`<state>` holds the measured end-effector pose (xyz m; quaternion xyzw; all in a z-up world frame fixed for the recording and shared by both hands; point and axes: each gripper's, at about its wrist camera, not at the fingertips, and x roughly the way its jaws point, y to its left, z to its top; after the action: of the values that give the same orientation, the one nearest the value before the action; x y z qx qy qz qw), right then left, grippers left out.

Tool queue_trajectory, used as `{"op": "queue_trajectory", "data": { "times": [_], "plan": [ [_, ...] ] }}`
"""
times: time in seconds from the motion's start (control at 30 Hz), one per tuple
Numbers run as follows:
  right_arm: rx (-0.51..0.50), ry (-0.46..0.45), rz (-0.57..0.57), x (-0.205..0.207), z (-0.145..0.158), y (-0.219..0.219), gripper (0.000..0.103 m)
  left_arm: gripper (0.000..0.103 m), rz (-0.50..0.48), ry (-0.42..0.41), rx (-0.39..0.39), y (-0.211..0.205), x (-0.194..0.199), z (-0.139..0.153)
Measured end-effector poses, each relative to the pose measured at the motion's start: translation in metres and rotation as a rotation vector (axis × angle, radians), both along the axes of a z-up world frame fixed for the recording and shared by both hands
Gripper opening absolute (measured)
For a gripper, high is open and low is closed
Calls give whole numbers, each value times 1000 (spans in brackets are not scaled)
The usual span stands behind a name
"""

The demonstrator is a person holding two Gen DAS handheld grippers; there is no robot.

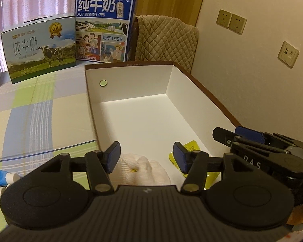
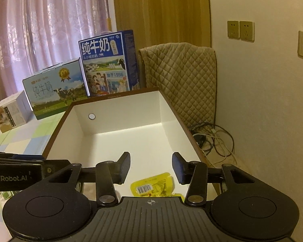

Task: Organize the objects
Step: 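Open both tools to drop the cloth and pouch into the box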

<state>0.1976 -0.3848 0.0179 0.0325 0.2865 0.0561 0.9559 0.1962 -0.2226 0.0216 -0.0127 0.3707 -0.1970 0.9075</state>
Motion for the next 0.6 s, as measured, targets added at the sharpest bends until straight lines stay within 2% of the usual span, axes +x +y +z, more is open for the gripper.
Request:
{"op": "queue_trajectory", "data": {
  "times": [0.33, 0.6],
  "plan": [
    [24, -23, 14, -12, 18, 16, 45, 57, 14, -27, -15, 33, -13, 19],
    [87, -56, 83, -34, 36, 54, 45, 61, 67, -65, 4, 91, -39, 38]
  ]
}}
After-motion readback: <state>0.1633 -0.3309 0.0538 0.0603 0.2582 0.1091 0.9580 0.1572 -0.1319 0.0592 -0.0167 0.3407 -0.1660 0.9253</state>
